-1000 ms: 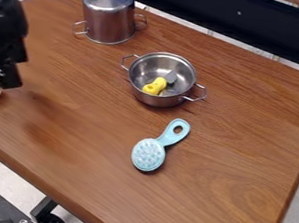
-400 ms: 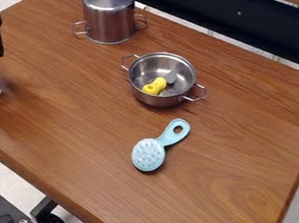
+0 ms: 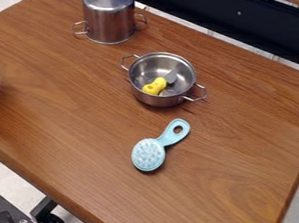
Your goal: Move the sushi at the right side of the spatula
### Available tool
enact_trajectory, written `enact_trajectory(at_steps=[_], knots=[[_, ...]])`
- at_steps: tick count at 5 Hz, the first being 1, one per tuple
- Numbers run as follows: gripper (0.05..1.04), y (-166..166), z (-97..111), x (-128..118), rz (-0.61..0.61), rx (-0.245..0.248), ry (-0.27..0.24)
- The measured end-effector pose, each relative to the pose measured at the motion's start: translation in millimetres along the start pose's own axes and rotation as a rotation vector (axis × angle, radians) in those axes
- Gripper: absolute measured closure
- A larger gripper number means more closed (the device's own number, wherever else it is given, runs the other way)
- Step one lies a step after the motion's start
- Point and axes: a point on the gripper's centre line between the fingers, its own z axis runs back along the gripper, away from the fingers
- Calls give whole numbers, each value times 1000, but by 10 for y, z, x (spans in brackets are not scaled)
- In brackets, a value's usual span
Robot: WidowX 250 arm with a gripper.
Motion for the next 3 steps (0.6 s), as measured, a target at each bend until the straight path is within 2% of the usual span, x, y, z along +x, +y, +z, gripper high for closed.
enact_trajectory(at_steps=[1,2,3], knots=[[84,-37,-30,1,2,-16,28],[130,-81,-30,38,11,-52,23],[392,-69,-36,56,31,-48,30]])
